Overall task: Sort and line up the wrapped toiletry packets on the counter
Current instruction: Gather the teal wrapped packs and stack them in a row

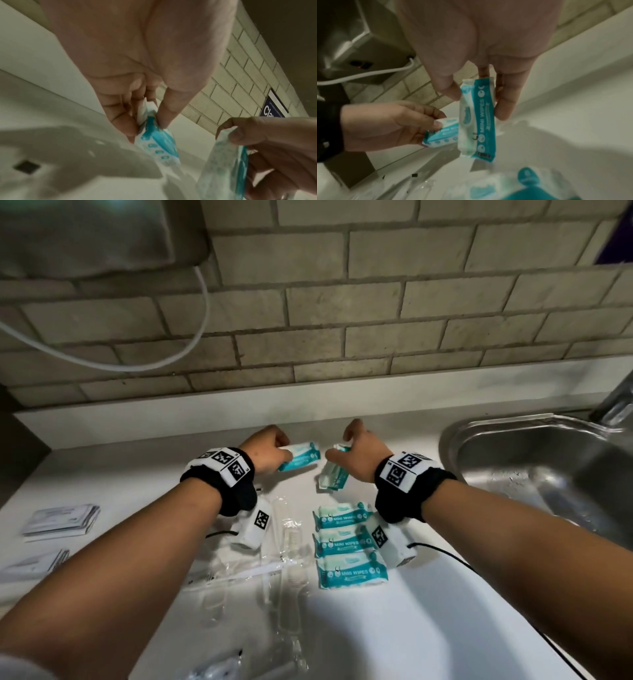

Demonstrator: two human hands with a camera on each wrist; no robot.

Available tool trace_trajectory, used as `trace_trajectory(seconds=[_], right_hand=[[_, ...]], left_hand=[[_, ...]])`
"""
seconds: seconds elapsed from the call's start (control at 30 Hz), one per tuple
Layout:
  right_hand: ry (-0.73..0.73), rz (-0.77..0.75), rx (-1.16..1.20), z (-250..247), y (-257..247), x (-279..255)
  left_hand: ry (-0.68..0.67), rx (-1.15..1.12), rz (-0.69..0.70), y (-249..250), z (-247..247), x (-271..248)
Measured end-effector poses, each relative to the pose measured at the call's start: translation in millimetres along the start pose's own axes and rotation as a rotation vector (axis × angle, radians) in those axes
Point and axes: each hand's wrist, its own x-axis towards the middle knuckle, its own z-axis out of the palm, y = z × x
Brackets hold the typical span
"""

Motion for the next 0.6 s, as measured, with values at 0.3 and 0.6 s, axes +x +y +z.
trace_trajectory(seconds=[0.3, 0.6], right_hand=[[-0.296, 0.241, -0.158, 0.5, 30.0, -10.8], [-0.243, 0.046, -0.505, -2.7, 11.3, -33.6]], left_hand=[[-0.057, -0.114, 0.122, 30.8, 28.8, 10.2], [-0.187, -0.055, 0.069, 13.2, 47.6, 2.2]])
